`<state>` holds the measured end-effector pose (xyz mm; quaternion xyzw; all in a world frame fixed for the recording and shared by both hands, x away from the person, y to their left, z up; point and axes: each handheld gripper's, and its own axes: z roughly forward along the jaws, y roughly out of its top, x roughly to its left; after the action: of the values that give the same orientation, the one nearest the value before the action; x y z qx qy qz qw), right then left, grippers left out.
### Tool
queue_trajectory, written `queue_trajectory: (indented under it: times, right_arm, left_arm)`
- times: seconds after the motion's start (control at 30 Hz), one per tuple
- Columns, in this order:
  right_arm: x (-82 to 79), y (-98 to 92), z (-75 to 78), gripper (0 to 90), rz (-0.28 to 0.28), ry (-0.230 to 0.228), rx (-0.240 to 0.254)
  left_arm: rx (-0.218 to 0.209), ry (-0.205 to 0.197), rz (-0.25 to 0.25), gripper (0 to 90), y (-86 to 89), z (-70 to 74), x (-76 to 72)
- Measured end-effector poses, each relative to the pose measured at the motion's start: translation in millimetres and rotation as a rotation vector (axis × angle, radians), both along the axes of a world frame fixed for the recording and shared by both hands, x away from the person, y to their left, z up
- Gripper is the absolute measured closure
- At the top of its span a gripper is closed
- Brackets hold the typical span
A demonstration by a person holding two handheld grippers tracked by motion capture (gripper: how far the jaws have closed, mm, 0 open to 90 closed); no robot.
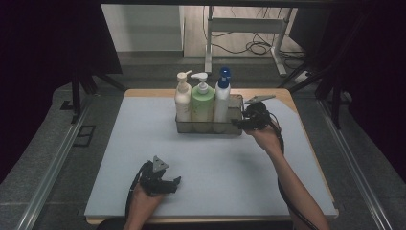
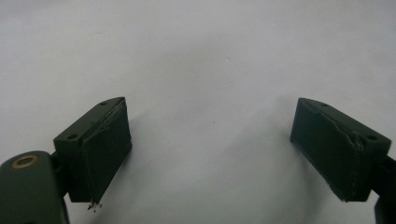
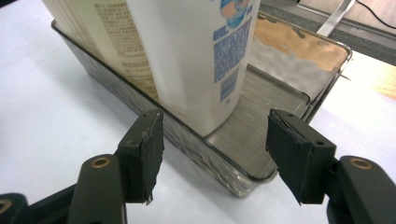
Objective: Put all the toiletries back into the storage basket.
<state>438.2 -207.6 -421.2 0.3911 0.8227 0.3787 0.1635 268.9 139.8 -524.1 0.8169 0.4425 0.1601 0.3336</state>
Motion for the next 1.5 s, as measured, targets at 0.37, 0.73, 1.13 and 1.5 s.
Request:
queue_trajectory:
  times: [0.37, 0.73, 1.13, 1.5]
  right_arm:
    - [-18.6, -9.6, 0.1, 20.0, 0.031, -0.030, 0.006]
    - [-42.5, -14.4, 0.4, 10.2, 0.079, -0.043, -0.009]
    - [-64.9, -19.2, 0.0, 0.7, 0.113, -0.068, -0.027]
    - [-86.5, -32.4, -4.6, 0.0, 0.120, -0.094, -0.038]
  left_arm:
    - [0.000, 0.000, 0.001, 11.9, -0.1, 0.0, -0.1]
    - [0.000, -0.001, 0.000, 11.9, 0.0, -0.1, 0.0]
    - [0.001, -0.002, 0.000, 11.9, 0.0, -0.1, -0.1]
    - [0.001, -0.001, 0.001, 11.9, -0.1, -0.1, -0.2]
